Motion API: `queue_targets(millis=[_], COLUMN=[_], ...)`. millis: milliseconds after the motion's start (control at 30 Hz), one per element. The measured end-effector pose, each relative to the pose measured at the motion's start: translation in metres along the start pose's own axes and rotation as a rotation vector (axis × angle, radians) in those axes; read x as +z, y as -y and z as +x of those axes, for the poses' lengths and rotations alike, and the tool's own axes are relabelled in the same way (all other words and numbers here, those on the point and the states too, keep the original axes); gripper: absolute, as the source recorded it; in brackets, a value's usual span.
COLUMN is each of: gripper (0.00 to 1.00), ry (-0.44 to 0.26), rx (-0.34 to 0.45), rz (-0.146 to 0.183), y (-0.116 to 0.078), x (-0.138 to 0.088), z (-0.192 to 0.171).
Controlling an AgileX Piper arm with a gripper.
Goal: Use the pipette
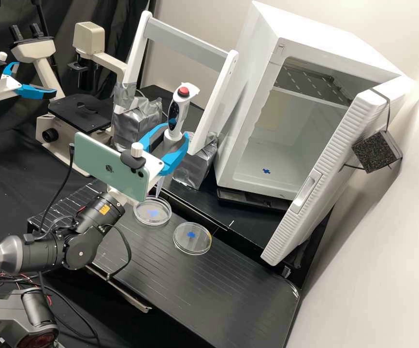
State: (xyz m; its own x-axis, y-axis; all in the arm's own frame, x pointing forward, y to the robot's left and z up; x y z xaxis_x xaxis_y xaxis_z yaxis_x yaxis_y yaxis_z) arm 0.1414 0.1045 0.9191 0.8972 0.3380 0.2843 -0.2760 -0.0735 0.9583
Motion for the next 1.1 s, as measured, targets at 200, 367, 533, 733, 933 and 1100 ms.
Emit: queue_targets(millis=[200,367,533,733,933,1100], gripper=[0.0,0.0,0.0,0.0,0.0,0.0], ry=[-0.042,-0.051,-0.007,0.04,0.031,0.013], rx=[-0.077,-0.144,-0.198,-0.252,-0.278,-0.273], rz=[0.037,0.003,-0.048,-0.066,-0.134,-0.148], y=[-0.001,0.004,0.005,0.009,0.008,0.007], x=[-0.022,-0.044,-0.064,-0.084,-0.107,-0.123], z=[0.027,0.065,0.109,0.149,0.178,0.193])
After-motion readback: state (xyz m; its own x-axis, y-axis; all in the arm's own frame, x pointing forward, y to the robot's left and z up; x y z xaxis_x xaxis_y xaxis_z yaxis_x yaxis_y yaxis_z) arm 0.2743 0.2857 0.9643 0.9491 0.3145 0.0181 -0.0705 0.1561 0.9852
